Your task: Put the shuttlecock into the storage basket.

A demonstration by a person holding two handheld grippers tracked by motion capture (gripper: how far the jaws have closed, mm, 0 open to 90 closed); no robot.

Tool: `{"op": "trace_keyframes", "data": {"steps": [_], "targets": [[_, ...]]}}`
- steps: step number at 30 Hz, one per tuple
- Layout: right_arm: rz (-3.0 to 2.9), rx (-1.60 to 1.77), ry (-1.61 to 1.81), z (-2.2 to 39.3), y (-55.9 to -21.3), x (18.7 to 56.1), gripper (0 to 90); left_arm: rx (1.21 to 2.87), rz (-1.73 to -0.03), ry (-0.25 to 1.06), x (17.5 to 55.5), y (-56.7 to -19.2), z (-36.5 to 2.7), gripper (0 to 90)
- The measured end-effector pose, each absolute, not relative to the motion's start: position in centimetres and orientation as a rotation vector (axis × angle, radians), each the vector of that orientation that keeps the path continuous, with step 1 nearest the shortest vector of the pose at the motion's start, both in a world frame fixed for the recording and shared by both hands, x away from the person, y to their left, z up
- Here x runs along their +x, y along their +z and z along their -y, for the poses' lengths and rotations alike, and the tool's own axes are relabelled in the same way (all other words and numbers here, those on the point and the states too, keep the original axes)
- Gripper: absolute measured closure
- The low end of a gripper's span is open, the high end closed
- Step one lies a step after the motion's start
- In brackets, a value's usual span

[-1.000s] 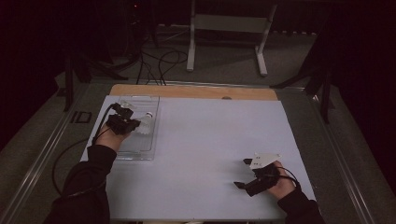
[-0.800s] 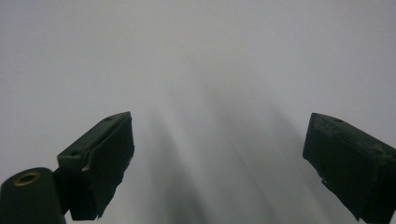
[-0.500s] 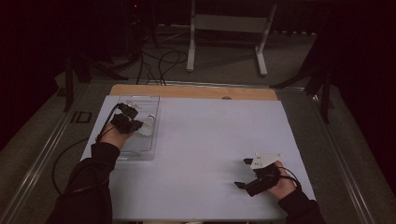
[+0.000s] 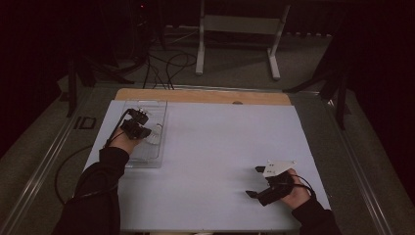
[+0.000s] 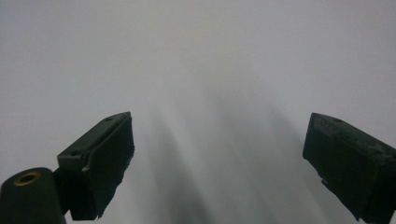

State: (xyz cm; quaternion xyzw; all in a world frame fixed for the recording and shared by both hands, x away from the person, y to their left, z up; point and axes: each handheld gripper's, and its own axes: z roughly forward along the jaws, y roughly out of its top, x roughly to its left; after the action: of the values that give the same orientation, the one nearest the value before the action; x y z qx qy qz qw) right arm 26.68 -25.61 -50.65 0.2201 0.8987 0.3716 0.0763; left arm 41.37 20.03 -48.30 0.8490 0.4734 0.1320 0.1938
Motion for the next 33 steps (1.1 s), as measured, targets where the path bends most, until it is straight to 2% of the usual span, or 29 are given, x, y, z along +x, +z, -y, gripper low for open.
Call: {"op": "trace_keyframes", "data": {"steps": [11, 14, 16, 27, 33], "targets": [[-2.696, 0.66, 1.117, 25.6, -50.6, 26.7, 9.0, 2.419, -1.348, 0.362, 41.9, -48.9, -19.5, 87.7], [-2.696, 0.663, 1.121, 25.6, -50.6, 26.7, 9.0, 2.456, -1.346, 0.327, 41.9, -49.1, -19.4, 74.7], [-2.698, 0.66, 1.122, 25.6, -50.6, 26.7, 9.0, 2.457, -1.34, 0.329, 41.7, -48.9, -19.3, 73.5], [-2.694, 0.674, 1.124, 25.6, -50.4, 26.7, 9.0, 2.507, -1.333, 0.331, 40.5, -47.7, -19.1, 38.9], [-2.694, 0.677, 1.122, 25.6, -50.3, 26.6, 9.0, 2.492, -1.358, 0.357, 39.8, -47.0, -19.4, 27.3]]}}
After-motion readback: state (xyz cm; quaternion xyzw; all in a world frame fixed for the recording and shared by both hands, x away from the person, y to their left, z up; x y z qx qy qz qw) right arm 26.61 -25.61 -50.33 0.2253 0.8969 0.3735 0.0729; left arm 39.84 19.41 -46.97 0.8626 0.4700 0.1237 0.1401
